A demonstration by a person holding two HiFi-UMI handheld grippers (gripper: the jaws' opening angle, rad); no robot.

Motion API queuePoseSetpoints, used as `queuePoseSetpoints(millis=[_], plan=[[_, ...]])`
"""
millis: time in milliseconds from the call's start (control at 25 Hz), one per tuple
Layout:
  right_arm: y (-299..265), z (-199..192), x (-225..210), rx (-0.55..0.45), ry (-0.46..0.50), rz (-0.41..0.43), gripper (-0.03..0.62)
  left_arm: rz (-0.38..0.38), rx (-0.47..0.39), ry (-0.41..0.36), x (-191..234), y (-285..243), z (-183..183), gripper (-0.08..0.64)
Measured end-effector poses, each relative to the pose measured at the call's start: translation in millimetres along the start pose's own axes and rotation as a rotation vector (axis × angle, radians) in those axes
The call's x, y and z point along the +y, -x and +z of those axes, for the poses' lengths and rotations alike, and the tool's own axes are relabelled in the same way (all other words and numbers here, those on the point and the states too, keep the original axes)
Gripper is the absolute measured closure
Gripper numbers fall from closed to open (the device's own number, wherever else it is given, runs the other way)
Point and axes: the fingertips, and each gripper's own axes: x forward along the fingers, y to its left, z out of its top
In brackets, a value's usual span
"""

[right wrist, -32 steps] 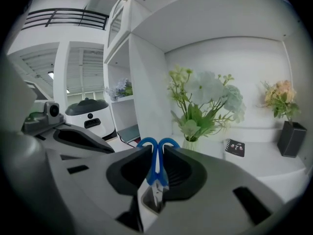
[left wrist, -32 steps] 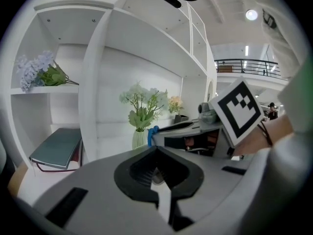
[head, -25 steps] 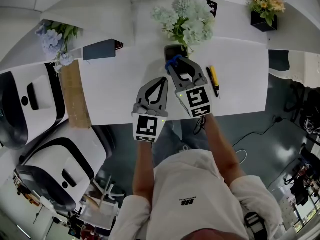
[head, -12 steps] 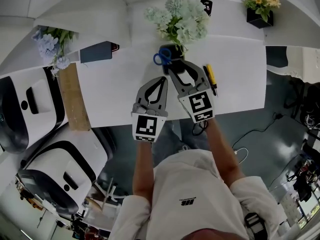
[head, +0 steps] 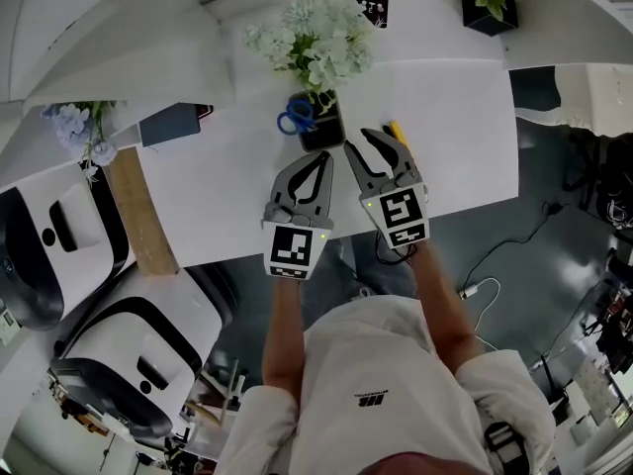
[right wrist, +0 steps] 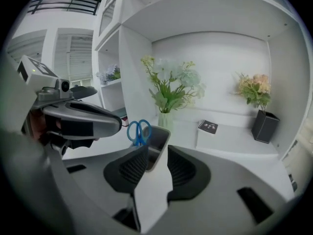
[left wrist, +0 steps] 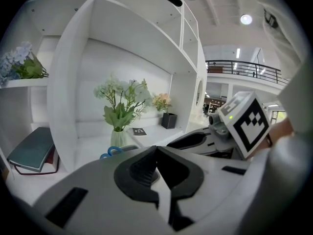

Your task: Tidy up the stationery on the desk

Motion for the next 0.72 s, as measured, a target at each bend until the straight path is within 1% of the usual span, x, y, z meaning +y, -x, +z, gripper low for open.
queuePoseSetpoints(millis=[400,560,720], plan=[[18.2,-47.1,-51.1,0.097,-0.053,-0.119,0.486,-0.083,0.021,-0.015,-30.0,-27.9,-3.0,0.560],[20.2,-63.3,-66.4,0.144,-0.063,-0.151,0.488,-0.114,0.031,-0.017,-41.2,-39.2,-5.7,0.560],[17.1,-78.5,-76.4,0.186,-0.070,-0.163,0.489,-0.140,0.042,-0.019,-49.3,-50.5,-9.3,0.560]])
